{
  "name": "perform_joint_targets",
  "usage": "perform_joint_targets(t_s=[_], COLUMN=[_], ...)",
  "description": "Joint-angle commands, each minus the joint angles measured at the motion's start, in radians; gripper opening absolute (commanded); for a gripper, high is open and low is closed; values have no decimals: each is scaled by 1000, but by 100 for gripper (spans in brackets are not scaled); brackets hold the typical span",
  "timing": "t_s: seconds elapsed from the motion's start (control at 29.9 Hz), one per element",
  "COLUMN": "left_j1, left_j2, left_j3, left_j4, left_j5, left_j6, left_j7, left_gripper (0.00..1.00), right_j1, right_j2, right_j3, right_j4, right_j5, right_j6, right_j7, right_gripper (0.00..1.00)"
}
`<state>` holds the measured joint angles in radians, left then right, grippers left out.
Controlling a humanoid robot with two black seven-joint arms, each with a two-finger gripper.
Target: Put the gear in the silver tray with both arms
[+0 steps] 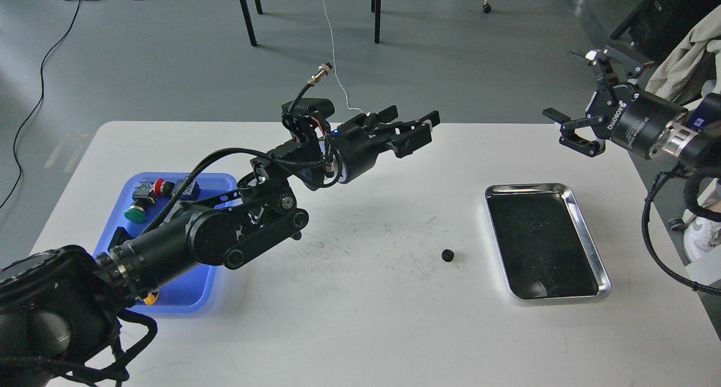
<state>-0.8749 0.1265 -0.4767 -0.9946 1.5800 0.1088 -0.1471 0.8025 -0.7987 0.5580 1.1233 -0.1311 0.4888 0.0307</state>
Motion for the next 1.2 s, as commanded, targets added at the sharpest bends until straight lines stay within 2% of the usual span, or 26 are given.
perform_joint_targets(t_s=[0.0, 0.1, 0.17, 0.3, 0.4, 0.5, 0.63, 0.77, 0.9, 1.17], left_j1=[-3, -3, -3, -3, 0, 10, 20, 33, 36, 40], left_j2=[86, 140, 192, 284, 349, 393, 435, 455, 461, 461], left_j3=[-60, -95, -99, -111, -115, -115, -114, -114, -114, -115], left_j4=[-27, -27, -27, -27, -29, -29, -29, -29, -29, -29], left_j5=[-131, -288, -412, -726, -889, -1043, -1161, -1181, -1181, -1181], left_j6=[46, 139, 163, 166, 155, 150, 106, 98, 103, 104], left_j7=[12, 55, 63, 63, 54, 47, 40, 31, 11, 9], left_gripper=[98, 98, 98, 98, 98, 98, 98, 98, 98, 98], right_j1=[35, 125, 228, 472, 607, 701, 762, 785, 784, 782], right_j2=[7, 15, 18, 107, 202, 308, 421, 487, 512, 538], right_j3=[-12, -133, -287, -606, -775, -904, -1035, -1128, -1170, -1231], right_j4=[111, 165, 167, 170, 168, 167, 161, 156, 155, 99], right_j5=[-142, -240, -278, -295, -303, -346, -439, -515, -519, -538], right_j6=[0, 0, 0, 0, 0, 0, 0, 0, 0, 0], right_j7=[-38, -52, -54, -77, -107, -110, -112, -114, -124, -126], right_gripper=[98, 98, 98, 98, 98, 98, 98, 96, 94, 92])
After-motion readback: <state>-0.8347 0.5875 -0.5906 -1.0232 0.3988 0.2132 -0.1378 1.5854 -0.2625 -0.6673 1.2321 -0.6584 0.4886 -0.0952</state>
